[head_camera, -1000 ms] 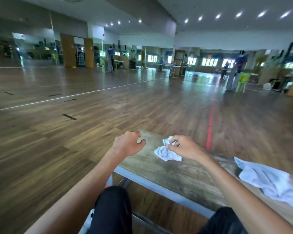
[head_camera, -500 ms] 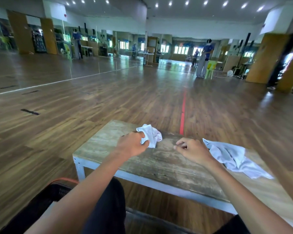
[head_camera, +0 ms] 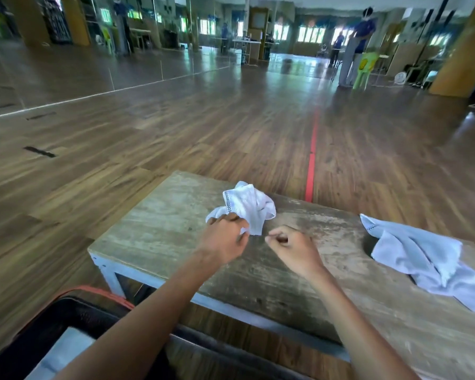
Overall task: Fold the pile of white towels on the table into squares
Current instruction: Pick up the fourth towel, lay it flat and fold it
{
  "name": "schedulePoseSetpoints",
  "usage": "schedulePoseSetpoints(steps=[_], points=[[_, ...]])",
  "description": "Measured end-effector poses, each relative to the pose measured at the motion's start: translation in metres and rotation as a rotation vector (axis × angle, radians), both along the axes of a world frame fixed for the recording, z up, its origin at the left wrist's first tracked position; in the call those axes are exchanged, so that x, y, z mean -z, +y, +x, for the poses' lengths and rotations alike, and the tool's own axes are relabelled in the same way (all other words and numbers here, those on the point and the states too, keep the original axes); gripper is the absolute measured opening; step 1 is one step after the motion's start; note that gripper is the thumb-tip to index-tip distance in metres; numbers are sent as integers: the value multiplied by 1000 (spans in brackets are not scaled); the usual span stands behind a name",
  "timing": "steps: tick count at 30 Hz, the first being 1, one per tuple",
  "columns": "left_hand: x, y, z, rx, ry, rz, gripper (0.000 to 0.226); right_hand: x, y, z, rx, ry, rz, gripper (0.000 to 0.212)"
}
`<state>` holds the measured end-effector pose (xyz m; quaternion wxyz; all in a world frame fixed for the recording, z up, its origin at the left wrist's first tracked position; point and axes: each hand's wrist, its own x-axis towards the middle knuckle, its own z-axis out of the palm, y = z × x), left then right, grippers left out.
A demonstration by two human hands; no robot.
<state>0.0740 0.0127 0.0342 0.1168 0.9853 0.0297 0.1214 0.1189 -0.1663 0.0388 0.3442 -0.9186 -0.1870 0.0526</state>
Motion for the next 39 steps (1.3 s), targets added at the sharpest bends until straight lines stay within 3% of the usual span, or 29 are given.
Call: schedulePoseSetpoints(steps=[3, 10, 19, 24, 29, 34, 39], points=[[10, 9, 36, -30, -25, -33, 31, 17, 16, 30, -15, -7, -65, 10], [21, 20, 98, 77, 90, 224, 43, 40, 34, 84, 48, -30, -243, 27], [31, 16, 95, 109, 196, 331, 38, 56, 46, 75, 72, 112, -44, 21], [17, 13, 85, 142, 157, 258, 26, 43, 45, 66, -8, -70, -155, 18], [9, 29, 76, 280, 48, 129, 13, 15, 18, 60, -76, -185, -186, 10], [-11, 20, 53, 382, -198, 38, 6, -12, -10, 47, -192, -258, -92, 5], [-39, 1, 30, 395, -458, 0, 12, -36, -23, 19, -238, -189, 59, 14]])
